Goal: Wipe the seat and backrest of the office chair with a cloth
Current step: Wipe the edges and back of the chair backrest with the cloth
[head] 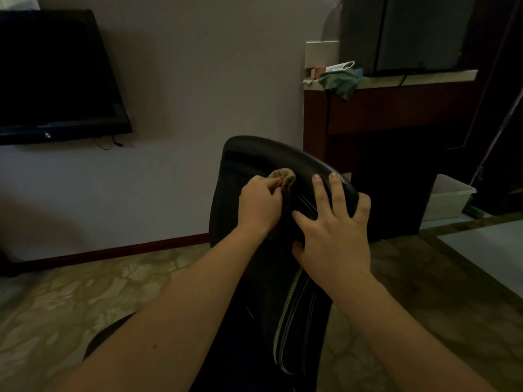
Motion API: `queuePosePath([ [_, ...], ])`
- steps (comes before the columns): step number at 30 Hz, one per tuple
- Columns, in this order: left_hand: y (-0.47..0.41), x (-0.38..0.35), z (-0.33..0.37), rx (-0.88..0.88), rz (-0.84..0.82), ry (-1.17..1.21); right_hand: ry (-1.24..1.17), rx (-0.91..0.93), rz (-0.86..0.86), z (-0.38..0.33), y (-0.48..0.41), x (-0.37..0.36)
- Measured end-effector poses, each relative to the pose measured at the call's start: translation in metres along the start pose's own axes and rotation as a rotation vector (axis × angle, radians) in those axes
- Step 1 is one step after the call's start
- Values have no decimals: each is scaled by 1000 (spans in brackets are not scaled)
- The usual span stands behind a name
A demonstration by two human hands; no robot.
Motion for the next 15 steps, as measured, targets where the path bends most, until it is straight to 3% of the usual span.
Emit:
queuePosePath([
  [9, 35, 5, 0, -326, -121, -145, -68, -28, 68, -1, 4, 0],
  [15, 11, 10, 0, -275, -61, -176, -156, -123, 127, -6, 14, -12],
])
Point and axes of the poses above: each hand's wrist, its own y-axis away from the middle knuckle, its own x-axis out of the back of the hand, z = x × y, the point moved 4 cm from there along -y, towards the middle knuckle, and after that the axes turned 7 degrees about y, right-handed, at the moved point
